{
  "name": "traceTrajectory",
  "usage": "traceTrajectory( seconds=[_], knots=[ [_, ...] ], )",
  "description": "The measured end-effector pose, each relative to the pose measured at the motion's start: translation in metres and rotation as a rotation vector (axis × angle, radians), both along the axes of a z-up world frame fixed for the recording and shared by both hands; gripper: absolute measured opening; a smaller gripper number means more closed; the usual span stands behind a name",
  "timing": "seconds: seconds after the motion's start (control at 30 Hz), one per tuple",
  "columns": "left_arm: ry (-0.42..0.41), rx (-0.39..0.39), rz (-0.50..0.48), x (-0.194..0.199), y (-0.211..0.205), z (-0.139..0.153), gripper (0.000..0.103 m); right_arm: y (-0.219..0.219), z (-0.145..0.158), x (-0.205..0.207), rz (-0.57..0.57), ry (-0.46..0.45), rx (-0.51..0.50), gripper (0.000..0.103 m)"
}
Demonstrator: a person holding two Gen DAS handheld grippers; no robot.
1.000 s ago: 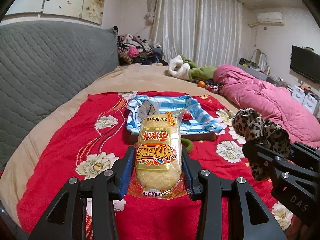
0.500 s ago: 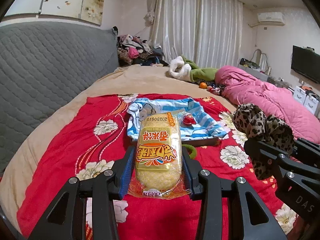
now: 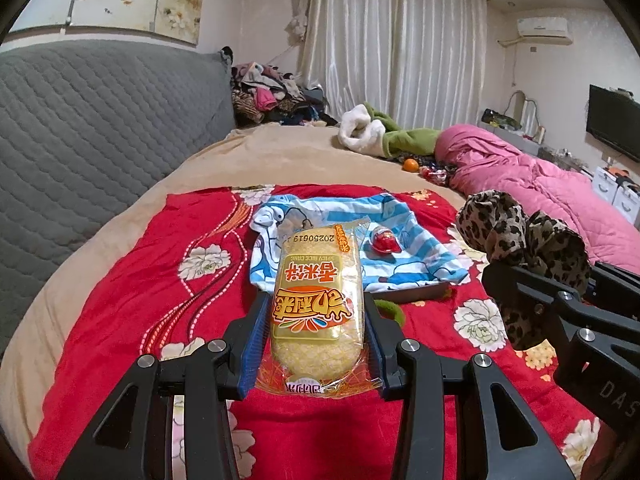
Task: Organize objects
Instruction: 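Lift the bun and leopard scrunchie and carry both over the striped shirt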
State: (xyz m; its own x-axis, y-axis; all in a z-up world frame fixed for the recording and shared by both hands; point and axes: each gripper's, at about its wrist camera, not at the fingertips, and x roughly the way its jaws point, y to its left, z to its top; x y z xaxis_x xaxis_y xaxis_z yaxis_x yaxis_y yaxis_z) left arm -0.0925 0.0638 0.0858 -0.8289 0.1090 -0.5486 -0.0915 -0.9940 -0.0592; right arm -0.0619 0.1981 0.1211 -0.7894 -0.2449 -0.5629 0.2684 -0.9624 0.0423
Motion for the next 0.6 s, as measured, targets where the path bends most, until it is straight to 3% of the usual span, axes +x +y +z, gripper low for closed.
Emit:
traceTrajectory(
  seconds=[0.6],
  knots=[
    [0.004,-0.008,0.006,-0.036,-0.001,0.000,0.045,-0.001,0.006,-0.035,0.009,0.009,-0.018,0.029]
  ],
)
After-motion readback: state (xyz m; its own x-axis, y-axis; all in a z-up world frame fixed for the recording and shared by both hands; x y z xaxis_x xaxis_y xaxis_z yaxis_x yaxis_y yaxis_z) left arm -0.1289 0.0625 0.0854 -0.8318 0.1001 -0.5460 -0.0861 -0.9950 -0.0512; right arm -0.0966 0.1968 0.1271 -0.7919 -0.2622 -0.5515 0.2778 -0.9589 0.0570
